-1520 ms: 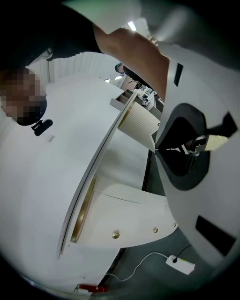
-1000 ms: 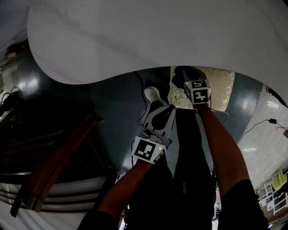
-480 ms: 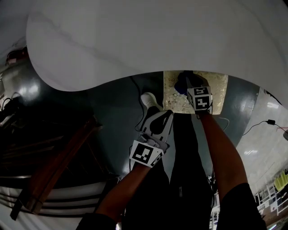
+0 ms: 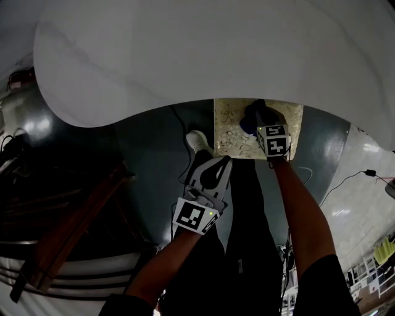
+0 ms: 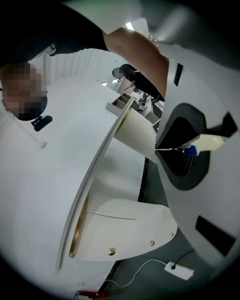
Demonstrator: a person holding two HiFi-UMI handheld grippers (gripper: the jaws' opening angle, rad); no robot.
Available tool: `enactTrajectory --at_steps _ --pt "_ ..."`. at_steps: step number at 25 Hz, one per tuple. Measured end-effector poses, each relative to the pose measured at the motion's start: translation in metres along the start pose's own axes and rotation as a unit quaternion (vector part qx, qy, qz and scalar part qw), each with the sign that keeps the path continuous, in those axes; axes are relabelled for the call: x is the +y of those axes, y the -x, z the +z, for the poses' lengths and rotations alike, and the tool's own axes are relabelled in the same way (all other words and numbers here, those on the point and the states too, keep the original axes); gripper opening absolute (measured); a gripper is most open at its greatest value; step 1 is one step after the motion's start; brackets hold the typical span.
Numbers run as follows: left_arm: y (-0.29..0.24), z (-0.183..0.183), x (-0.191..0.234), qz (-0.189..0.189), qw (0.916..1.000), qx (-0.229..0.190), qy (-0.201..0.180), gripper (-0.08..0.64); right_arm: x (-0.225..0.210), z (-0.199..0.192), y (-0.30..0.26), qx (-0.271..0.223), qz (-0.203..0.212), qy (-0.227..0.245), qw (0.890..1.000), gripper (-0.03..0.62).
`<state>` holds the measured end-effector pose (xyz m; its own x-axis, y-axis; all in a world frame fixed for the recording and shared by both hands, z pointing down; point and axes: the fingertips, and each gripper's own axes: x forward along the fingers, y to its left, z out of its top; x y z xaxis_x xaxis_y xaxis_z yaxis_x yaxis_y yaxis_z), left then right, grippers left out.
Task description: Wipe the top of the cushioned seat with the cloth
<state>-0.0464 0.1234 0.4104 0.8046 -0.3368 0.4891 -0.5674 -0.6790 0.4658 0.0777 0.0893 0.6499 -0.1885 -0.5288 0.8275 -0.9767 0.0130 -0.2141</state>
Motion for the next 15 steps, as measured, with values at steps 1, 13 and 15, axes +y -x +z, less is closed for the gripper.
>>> enactTrajectory --at_steps 1,13,15 --pt "-0.001 0.002 -0.004 -0.001 1.0 -0.002 0.0 0.02 -0.002 -0.001 0.003 0.004 -0.001 -0.006 1.0 0.098" --pt "-0.017 0.007 -0.033 -0.014 0.9999 -0.001 -0.004 0.02 -0.044 -0.008 0.033 0.018 -0.026 -0.023 0.999 0.098" --pt "-0.019 0.008 -0.037 -0.014 0.9999 0.0 -0.008 0.02 -0.05 -0.01 0.037 0.017 -0.03 -0.025 0.999 0.098"
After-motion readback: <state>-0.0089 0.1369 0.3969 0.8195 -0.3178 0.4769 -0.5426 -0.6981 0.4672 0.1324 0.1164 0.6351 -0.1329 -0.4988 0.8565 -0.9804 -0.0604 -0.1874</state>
